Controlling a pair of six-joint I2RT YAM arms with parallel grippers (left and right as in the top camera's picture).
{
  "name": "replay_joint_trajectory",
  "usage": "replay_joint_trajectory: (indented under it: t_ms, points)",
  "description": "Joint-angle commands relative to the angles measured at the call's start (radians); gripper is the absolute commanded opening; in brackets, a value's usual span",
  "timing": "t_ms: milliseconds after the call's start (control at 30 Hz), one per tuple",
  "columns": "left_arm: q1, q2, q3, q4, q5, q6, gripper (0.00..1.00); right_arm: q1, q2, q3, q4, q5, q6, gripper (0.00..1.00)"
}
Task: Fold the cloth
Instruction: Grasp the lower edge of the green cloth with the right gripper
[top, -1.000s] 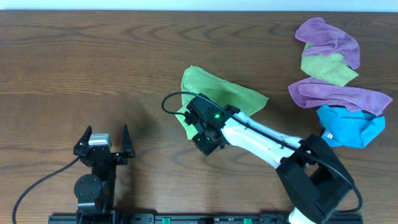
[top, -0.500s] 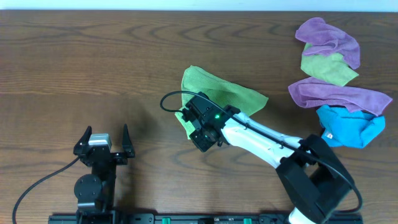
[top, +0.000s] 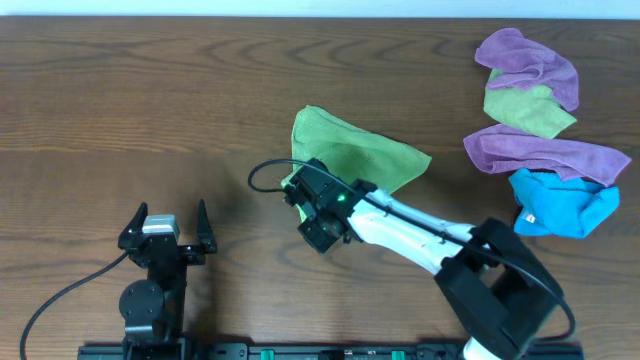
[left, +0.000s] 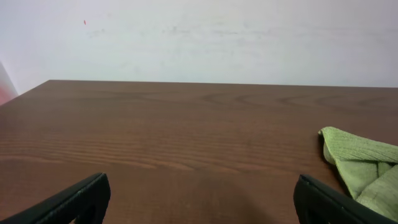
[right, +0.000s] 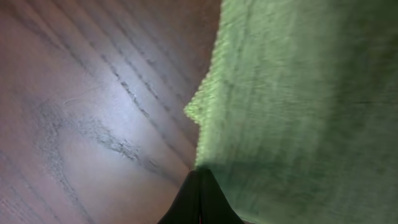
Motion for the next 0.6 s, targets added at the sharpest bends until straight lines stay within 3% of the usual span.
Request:
replay_joint_trajectory:
  t_ms: [0, 567]
  points:
    - [0.003, -0.005, -0.019, -0.048, -0.029, 0.014, 0.95, 0.013, 0.039, -0.008, -0.002, -0.003, -0.004, 0.02]
    - [0.003, -0.005, -0.019, -0.048, -0.029, 0.014, 0.95, 0.013, -0.003, 0.006, -0.06, 0.008, 0.041, 0.02]
